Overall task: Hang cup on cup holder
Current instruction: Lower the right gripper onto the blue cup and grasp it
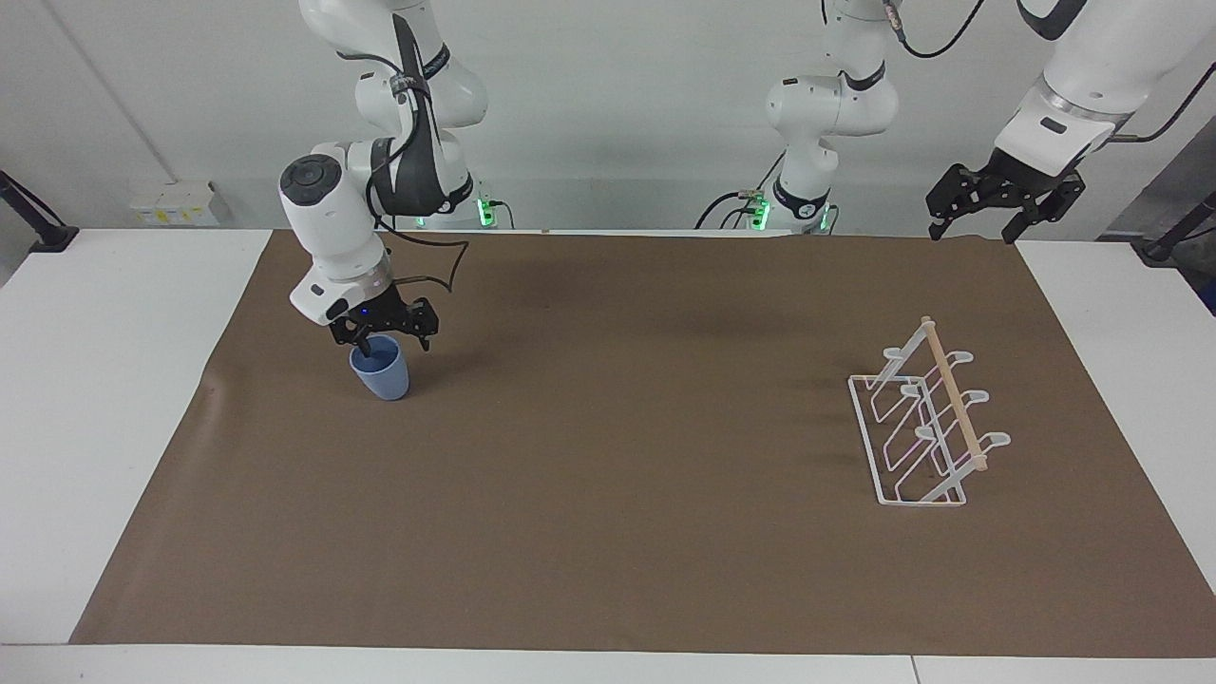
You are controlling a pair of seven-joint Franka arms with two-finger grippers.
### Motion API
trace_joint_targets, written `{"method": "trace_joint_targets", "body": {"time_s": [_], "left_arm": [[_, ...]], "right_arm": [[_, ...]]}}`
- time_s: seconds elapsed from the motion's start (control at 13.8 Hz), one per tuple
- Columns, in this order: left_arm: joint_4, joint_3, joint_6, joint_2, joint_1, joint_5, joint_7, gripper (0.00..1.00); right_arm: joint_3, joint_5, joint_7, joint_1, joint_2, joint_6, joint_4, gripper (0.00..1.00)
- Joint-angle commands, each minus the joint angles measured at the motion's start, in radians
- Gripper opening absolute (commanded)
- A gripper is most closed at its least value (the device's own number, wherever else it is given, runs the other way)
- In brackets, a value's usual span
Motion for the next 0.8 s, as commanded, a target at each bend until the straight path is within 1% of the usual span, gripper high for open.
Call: {"method": "trace_joint_targets", "body": {"time_s": [0.0, 0.22, 0.29, 0.36, 0.58, 0.65, 0.72], "left_arm": [[-0.027, -0.002, -0.004, -0.026, 0.004, 0.003, 0.005, 1.00], [-0.027, 0.000, -0.002, -0.026, 0.003, 0.003, 0.005, 1.00], [-0.027, -0.002, -0.002, -0.026, 0.003, 0.003, 0.005, 1.00], [-0.029, -0.002, -0.002, -0.027, 0.003, 0.003, 0.005, 1.00], [-0.029, -0.002, -0.002, -0.026, 0.003, 0.003, 0.005, 1.00], [-0.027, -0.002, -0.002, -0.027, 0.004, 0.003, 0.005, 1.00], [-0.027, -0.002, -0.004, -0.026, 0.003, 0.003, 0.005, 1.00]], "right_arm": [[0.000, 0.016, -0.010, -0.005, 0.001, 0.022, -0.013, 1.00], [0.000, 0.016, -0.004, -0.007, 0.001, 0.024, -0.013, 1.00], [-0.001, 0.016, 0.008, -0.007, 0.001, 0.025, -0.013, 0.96], [0.000, 0.016, 0.010, -0.005, 0.001, 0.025, -0.013, 0.81], [0.000, 0.015, 0.008, -0.005, 0.001, 0.025, -0.013, 0.32], [0.000, 0.015, 0.008, -0.005, 0.001, 0.025, -0.013, 0.19], [-0.001, 0.016, 0.008, -0.005, 0.001, 0.025, -0.013, 0.12]]}}
